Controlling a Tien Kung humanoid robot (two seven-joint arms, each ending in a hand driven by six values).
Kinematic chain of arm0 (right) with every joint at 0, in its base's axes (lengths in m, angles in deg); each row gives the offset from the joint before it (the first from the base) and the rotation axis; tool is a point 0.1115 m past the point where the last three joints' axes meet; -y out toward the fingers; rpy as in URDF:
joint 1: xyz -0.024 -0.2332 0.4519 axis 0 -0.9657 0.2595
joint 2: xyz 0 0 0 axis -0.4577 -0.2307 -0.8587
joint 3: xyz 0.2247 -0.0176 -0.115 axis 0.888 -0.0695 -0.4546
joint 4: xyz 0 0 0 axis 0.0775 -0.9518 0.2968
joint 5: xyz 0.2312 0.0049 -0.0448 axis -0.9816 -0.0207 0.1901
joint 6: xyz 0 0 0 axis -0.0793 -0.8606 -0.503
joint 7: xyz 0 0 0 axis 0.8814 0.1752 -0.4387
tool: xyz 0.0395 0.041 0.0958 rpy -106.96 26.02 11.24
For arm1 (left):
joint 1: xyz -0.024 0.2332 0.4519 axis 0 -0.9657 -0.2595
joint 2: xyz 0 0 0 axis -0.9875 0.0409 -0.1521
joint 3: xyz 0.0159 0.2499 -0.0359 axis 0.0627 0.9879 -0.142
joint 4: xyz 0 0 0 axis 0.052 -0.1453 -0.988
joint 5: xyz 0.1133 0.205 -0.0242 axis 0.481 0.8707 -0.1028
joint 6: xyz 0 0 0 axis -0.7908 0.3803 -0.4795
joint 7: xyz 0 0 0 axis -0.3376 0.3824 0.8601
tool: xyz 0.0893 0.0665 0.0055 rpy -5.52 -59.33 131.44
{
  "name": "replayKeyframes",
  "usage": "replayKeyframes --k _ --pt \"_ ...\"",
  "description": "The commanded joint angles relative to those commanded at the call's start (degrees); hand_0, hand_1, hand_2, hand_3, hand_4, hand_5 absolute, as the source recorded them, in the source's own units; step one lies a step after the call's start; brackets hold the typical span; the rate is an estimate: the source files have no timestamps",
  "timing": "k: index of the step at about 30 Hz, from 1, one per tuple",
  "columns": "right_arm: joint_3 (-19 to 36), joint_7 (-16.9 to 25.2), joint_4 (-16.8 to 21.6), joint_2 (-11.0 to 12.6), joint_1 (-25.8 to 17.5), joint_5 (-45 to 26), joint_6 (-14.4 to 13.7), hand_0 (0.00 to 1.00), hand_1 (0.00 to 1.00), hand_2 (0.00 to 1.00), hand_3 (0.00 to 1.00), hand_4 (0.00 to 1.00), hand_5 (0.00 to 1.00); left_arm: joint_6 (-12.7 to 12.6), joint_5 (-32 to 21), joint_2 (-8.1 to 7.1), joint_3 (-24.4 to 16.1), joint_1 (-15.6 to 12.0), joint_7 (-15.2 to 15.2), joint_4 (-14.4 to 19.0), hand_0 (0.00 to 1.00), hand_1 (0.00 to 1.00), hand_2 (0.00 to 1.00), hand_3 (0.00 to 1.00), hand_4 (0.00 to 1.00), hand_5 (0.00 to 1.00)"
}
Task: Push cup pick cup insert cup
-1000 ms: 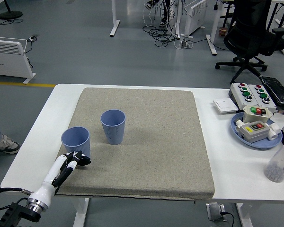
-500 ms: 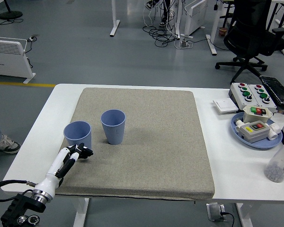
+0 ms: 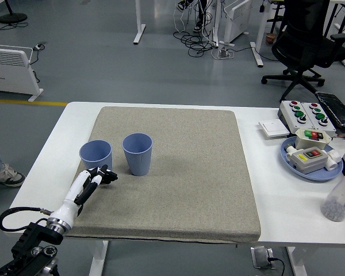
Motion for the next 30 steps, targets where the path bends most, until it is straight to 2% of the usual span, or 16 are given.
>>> replayKeyframes --k 15,22,30 --pt "0.5 -0.2 0.0 0.0 -0.2 0.9 0.2 0.729 0.667 0.706 0.599 0.165 0.39 -0.3 -3.6 1.66 3.4 7.9 -2.3 -9.8 0.65 0.652 0.577 0.515 0.605 0.998" --pt "0.7 -0.4 0.1 -0.1 -0.4 1.4 0.2 0.729 0.668 0.706 0.599 0.165 0.391 -0.6 -4.3 2.8 4.4 10.5 -3.4 -13.4 0.651 0.653 0.578 0.515 0.606 0.998" --pt "1.1 -0.5 0.1 -0.1 -0.7 2.0 0.3 0.729 0.668 0.706 0.599 0.164 0.391 -0.6 -5.6 3.24 5.9 12.3 -3.9 -16.8 0.651 0.653 0.578 0.514 0.605 0.998"
